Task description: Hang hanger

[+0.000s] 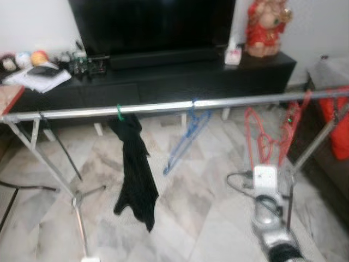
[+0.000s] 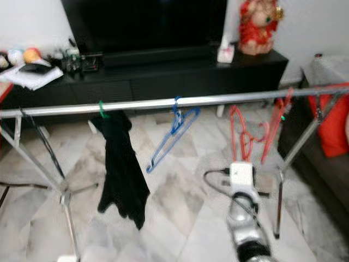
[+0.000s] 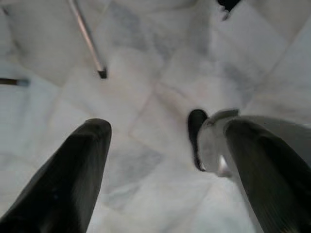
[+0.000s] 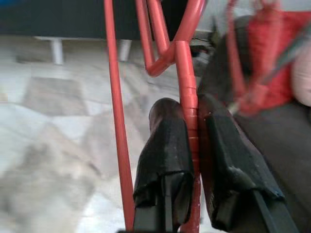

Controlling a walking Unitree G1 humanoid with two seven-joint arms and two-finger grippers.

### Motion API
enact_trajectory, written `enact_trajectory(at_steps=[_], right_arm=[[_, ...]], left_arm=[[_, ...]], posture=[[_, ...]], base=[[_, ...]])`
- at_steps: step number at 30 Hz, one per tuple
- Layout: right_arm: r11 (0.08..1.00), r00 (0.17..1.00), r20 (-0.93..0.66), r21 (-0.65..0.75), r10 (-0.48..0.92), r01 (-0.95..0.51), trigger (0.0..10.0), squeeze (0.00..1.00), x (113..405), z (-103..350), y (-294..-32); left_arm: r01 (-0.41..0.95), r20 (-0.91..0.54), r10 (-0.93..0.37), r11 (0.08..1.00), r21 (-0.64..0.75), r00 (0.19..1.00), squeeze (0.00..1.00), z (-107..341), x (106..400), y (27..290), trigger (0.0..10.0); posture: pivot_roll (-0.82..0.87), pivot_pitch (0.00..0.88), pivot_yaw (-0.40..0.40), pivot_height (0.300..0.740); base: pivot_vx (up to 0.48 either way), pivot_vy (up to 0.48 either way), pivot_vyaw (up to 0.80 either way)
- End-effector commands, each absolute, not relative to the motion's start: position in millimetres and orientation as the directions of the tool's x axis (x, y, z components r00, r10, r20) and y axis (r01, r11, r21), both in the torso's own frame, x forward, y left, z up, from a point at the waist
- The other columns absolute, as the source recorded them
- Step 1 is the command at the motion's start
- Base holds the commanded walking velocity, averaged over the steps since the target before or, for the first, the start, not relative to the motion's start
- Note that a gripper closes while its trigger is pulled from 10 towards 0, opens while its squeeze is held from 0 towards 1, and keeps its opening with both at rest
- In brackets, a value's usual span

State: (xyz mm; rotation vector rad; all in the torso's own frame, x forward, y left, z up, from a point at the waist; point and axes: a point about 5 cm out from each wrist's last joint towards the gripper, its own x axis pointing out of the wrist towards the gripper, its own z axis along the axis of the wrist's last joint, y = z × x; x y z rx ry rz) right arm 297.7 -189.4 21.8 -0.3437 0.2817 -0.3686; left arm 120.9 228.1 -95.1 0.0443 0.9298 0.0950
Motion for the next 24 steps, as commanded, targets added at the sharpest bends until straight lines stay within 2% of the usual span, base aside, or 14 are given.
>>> enact_trajectory(at_steps=[1, 19, 24], right_arm=[[0.855, 0.878, -0.191, -0.389, -0.439, 0.343, 10.0, 0.00, 297.7, 25.2, -206.0], [0.847, 0.871, -0.182, -0.388, -0.457, 0.363, 10.0, 0.00, 299.2, 27.6, -209.9], [0.847, 0.871, -0.181, -0.387, -0.456, 0.363, 10.0, 0.00, 299.4, 27.7, -209.6]], left_arm=[[-0.054, -0.802, 0.095, 0.995, 0.078, 0.589, 0.00, -95.8, 120.3, 226.7, 10.0], [-0.048, -0.803, 0.089, 0.996, 0.075, 0.589, 0.00, -96.1, 120.5, 225.0, 10.0], [-0.047, -0.805, 0.087, 0.996, 0.073, 0.587, 0.00, -96.4, 120.0, 224.4, 10.0]], posture=[[-0.08, 0.000, 0.037, 0.740], [-0.08, 0.000, 0.038, 0.740], [-0.08, 0.000, 0.037, 0.740]], base=[[0.334, 0.000, 0.00], [0.329, 0.000, 0.00], [0.096, 0.000, 0.00]])
